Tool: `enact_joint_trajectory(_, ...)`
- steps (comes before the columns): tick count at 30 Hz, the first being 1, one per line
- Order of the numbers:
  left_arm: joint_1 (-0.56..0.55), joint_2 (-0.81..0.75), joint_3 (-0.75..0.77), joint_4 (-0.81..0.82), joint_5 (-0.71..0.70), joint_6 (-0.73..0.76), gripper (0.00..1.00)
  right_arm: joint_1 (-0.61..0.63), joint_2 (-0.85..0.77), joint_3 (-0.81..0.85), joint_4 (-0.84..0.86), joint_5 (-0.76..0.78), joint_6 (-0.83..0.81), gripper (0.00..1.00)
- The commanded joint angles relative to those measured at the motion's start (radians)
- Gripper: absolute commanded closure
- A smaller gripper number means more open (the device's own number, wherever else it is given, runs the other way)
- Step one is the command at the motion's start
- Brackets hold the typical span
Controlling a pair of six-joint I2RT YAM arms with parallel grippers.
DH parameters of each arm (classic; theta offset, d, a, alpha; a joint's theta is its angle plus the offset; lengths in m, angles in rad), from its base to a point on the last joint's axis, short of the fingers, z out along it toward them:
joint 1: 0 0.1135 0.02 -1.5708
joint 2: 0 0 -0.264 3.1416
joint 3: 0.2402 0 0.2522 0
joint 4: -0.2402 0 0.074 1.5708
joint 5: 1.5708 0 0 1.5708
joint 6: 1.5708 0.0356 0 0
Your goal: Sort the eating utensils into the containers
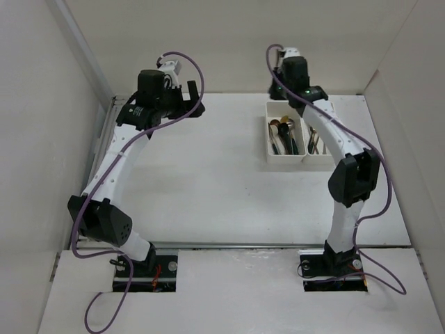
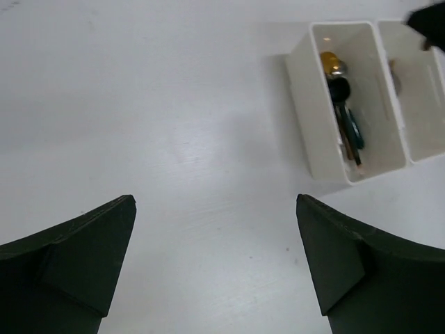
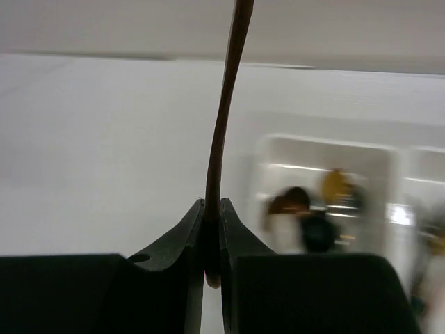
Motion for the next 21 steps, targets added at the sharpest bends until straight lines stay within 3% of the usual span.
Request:
enact_joint_trajectory(1, 0.061, -0.025, 0.015, -0.005, -0.102, 0.054, 0.00, -0.128, 0.051, 0.053, -0.313, 0.331, -0.205, 1.00)
enact_joint_trajectory(5, 0.091, -0.048, -0.033, 0.006, -0.102, 0.075, 0.00, -0.261, 0.094, 0.012, -0.313, 0.322, -0.233, 1.00)
enact_joint_trajectory(11, 0.111, -0.057, -0.044, 0.006, -0.122, 0.088, 0.00, -0.324, 0.201, 0.030, -0.355, 0.319, -0.242, 1.00)
enact_joint_trajectory(13, 0.111, -0.068, -0.056, 0.006, -0.122, 0.097, 0.00, -0.335, 0.210, 0.030, -0.364, 0.319, -0.242, 0.89)
enact_joint_trajectory(16, 0.111, -0.077, -0.068, 0.006, -0.122, 0.097, 0.00, -0.335, 0.192, 0.030, -0.364, 0.319, -0.233, 0.45)
enact_joint_trajectory(19, 0.111, -0.077, -0.068, 0.006, -0.122, 0.097, 0.00, -0.344, 0.152, 0.030, -0.364, 0.348, -0.233, 0.30)
enact_joint_trajectory(21, 0.111, -0.077, -0.068, 0.006, -0.122, 0.097, 0.00, -0.345, 0.085, 0.016, -0.351, 0.360, -0.223, 0.28)
